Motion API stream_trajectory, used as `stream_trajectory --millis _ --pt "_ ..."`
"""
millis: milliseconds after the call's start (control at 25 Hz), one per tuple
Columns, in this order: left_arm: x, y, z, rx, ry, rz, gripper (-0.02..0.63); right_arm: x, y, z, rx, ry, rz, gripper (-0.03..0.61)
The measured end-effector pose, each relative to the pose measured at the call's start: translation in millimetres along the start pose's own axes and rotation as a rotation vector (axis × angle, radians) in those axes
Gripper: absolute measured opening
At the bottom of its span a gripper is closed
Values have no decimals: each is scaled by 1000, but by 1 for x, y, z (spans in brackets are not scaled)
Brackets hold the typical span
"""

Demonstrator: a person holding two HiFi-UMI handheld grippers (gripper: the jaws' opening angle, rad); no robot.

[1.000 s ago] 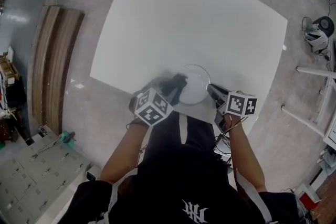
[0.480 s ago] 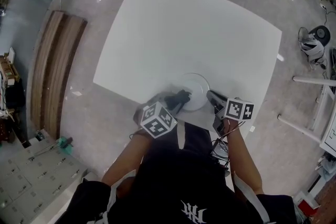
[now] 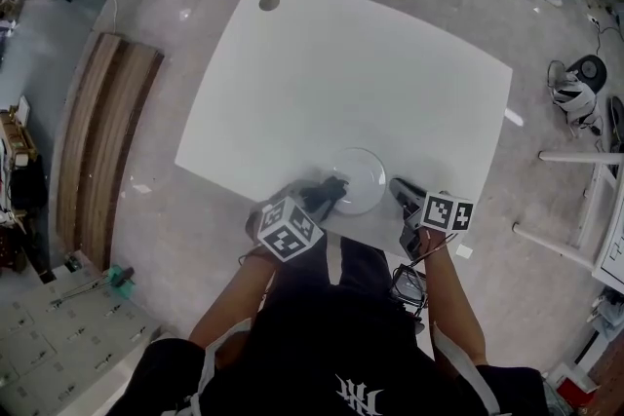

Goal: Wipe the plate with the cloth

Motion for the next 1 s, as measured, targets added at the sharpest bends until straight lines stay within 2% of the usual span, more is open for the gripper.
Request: stream_trajectory --millis 120,320,560,680,840,1000 --pt "-1 12 -3 48 35 2 54 -1 23 -9 85 72 -46 23" --pt "2 48 0 113 53 -22 54 -40 77 -28 269 281 -230 9" --pt "16 105 -15 303 121 -44 54 -108 136 -45 448 519 -390 5" --pt "26 113 -26 352 132 -46 54 -128 153 -44 509 611 -429 5" --pt "38 113 -37 395 164 -53 54 -134 160 -38 531 659 -462 5" --pt "57 111 -46 400 153 -59 54 -122 166 -31 546 632 -495 4"
Point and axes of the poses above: the fingertips, and each gripper's own axes: y backward along the fingers, x to its right, z out of its underside, the point moved 9 cm from there along y, backward along the fingers, and after that the axes turned 1 degree about y, right-handed, at the moved point
